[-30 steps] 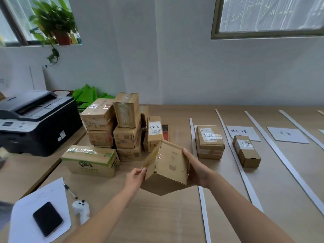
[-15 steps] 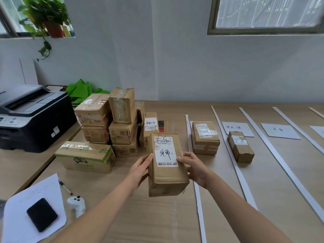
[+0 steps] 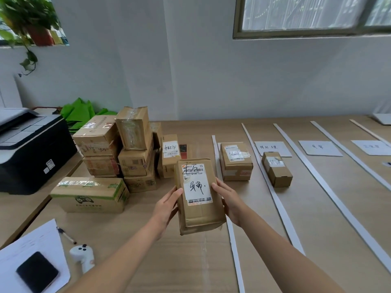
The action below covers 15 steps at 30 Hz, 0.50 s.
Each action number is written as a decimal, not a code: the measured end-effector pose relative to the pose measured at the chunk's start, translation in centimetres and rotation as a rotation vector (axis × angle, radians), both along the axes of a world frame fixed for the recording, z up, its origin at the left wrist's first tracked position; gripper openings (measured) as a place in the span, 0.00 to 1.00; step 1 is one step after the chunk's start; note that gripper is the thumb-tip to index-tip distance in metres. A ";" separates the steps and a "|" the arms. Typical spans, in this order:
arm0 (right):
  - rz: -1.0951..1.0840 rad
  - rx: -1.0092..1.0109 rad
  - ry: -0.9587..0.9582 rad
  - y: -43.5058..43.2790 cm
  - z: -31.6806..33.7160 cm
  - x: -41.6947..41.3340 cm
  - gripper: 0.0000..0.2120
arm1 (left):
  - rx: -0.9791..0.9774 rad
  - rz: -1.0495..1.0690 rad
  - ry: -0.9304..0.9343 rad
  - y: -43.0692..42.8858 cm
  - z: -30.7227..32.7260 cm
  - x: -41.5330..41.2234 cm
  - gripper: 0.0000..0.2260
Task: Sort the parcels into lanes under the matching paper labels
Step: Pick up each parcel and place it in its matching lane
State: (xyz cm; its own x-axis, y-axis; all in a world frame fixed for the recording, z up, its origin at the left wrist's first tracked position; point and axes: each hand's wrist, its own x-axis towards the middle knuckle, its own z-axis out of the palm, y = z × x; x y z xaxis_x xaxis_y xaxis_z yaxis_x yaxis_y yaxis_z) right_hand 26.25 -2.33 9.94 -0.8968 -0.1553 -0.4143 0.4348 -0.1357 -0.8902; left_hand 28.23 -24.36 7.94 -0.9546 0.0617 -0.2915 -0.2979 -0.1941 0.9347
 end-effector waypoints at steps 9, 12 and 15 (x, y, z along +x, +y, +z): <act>-0.111 0.080 -0.045 3.1 0.8 2.6 0.17 | 0.000 -0.110 -0.041 4.1 0.7 0.2 0.17; -0.176 0.115 -0.028 4.8 0.9 3.8 0.16 | 0.036 -0.153 -0.047 5.9 0.3 0.5 0.18; -0.237 0.141 -0.031 7.1 0.9 5.6 0.17 | 0.044 -0.248 -0.051 8.2 -0.1 1.0 0.28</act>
State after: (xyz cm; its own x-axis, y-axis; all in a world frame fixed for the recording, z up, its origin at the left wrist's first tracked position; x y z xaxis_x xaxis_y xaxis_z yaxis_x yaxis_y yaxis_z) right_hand 31.82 4.80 10.80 -0.8878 0.1180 -0.4448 0.4331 -0.1126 -0.8943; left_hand 29.19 -16.19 7.87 -0.8927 0.3061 -0.3308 -0.3882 -0.1496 0.9093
